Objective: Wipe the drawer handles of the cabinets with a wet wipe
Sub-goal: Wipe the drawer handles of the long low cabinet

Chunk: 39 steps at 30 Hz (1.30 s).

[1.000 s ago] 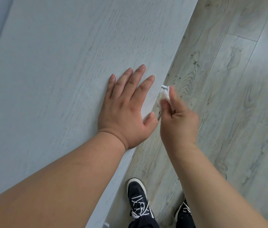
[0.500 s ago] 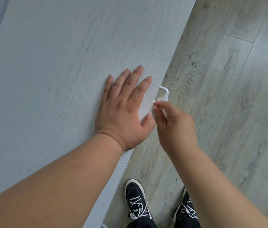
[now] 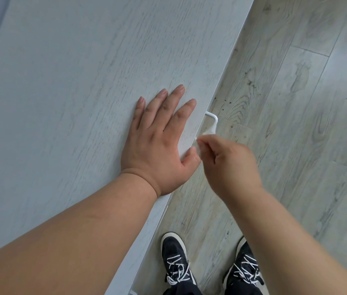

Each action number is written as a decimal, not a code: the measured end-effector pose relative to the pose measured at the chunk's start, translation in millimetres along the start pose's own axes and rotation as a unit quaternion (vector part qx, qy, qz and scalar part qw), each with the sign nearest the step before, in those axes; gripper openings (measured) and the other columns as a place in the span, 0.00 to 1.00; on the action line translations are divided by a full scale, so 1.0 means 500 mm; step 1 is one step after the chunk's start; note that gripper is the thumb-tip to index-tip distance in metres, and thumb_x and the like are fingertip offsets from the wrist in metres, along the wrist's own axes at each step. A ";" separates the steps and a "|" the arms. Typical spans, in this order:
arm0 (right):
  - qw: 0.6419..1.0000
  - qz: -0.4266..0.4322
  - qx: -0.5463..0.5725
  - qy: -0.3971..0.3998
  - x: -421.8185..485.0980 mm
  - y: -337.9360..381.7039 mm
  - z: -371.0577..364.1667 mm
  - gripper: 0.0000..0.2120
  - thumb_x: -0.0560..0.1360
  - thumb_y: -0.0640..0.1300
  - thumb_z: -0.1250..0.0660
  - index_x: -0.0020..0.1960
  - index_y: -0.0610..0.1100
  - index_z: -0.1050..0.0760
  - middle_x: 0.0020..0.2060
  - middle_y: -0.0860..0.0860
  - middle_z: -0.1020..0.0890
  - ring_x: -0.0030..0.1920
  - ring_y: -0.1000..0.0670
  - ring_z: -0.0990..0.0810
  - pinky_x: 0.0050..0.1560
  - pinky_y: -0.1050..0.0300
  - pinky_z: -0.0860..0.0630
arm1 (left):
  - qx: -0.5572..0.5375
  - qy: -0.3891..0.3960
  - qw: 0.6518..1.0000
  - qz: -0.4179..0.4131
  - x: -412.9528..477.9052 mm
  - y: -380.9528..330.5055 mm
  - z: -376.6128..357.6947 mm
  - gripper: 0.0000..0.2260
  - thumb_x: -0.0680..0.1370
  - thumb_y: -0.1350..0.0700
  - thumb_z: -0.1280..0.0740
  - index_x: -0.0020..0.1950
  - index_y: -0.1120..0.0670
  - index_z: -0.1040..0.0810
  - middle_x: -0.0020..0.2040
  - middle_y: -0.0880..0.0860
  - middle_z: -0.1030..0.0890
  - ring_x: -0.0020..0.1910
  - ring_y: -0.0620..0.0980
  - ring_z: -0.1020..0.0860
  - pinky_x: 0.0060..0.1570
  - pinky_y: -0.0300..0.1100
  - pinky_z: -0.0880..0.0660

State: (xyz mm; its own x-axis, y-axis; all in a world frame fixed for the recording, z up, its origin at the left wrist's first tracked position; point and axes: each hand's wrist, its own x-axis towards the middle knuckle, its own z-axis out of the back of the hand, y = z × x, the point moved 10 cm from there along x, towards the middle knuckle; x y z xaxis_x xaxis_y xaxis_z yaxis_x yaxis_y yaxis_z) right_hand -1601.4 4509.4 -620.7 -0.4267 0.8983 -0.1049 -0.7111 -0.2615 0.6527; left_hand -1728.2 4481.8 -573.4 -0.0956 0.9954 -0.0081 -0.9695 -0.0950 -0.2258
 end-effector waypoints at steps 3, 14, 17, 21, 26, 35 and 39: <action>0.999 0.020 -0.020 -0.038 0.056 -0.016 0.032 0.07 0.80 0.44 0.34 0.46 0.48 0.17 0.30 0.55 0.27 0.31 0.48 0.28 0.33 0.57 0.37 | 0.007 0.011 1.000 0.001 0.001 -0.001 -0.002 0.35 0.73 0.43 0.38 0.81 0.51 0.34 0.84 0.52 0.40 0.83 0.56 0.43 0.81 0.61 0.49; 1.000 0.012 -0.015 0.019 0.073 -0.021 0.029 0.09 0.82 0.46 0.35 0.46 0.48 0.18 0.33 0.51 0.18 0.34 0.46 0.22 0.35 0.53 0.27 | 0.011 0.017 1.000 0.003 0.000 0.000 -0.003 0.36 0.74 0.43 0.38 0.81 0.51 0.35 0.84 0.51 0.41 0.83 0.56 0.43 0.81 0.61 0.50; 1.000 -0.002 -0.018 0.021 0.061 -0.020 0.019 0.09 0.82 0.44 0.36 0.44 0.46 0.21 0.31 0.50 0.20 0.33 0.45 0.24 0.32 0.53 0.28 | 0.012 0.015 1.000 0.000 0.002 0.000 -0.003 0.36 0.73 0.43 0.38 0.81 0.51 0.34 0.84 0.52 0.40 0.83 0.56 0.43 0.81 0.61 0.49; 0.998 -0.021 0.006 0.062 0.016 -0.011 -0.008 0.08 0.80 0.42 0.34 0.42 0.47 0.22 0.29 0.52 0.23 0.30 0.48 0.26 0.30 0.54 0.30 | 0.010 0.013 1.000 -0.001 0.002 -0.001 -0.002 0.37 0.72 0.43 0.37 0.81 0.51 0.34 0.84 0.52 0.40 0.83 0.56 0.43 0.81 0.61 0.49; 0.997 -0.024 0.064 0.033 0.025 -0.027 0.005 0.07 0.81 0.46 0.33 0.46 0.48 0.19 0.30 0.55 0.21 0.32 0.50 0.23 0.33 0.54 0.26 | 0.012 0.018 1.000 0.000 0.002 -0.001 -0.001 0.38 0.71 0.42 0.38 0.81 0.51 0.34 0.84 0.52 0.40 0.83 0.56 0.43 0.81 0.61 0.50; 0.994 -0.024 0.103 0.023 -0.013 -0.030 -0.019 0.07 0.82 0.46 0.34 0.47 0.49 0.19 0.33 0.53 0.18 0.36 0.47 0.19 0.35 0.49 0.22 | 0.015 0.024 1.000 0.001 0.000 -0.001 -0.002 0.39 0.70 0.41 0.40 0.82 0.51 0.35 0.84 0.51 0.41 0.83 0.56 0.44 0.81 0.61 0.50; 1.000 -0.005 0.020 0.006 -0.046 0.000 -0.033 0.07 0.78 0.41 0.37 0.47 0.49 0.20 0.32 0.52 0.21 0.32 0.45 0.25 0.32 0.49 0.25 | 0.018 0.038 0.999 0.000 0.002 -0.001 -0.006 0.40 0.70 0.40 0.40 0.82 0.50 0.37 0.85 0.51 0.43 0.83 0.56 0.46 0.81 0.60 0.51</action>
State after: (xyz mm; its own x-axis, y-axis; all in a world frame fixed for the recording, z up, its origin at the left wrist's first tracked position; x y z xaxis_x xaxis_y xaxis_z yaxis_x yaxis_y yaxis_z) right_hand -1600.6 4482.9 -630.7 -0.4265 0.8963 -0.1215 -0.6930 -0.2375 0.6807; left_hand -1727.1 4482.9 -576.5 -0.0803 0.9934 -0.0825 -0.9770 -0.0948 -0.1908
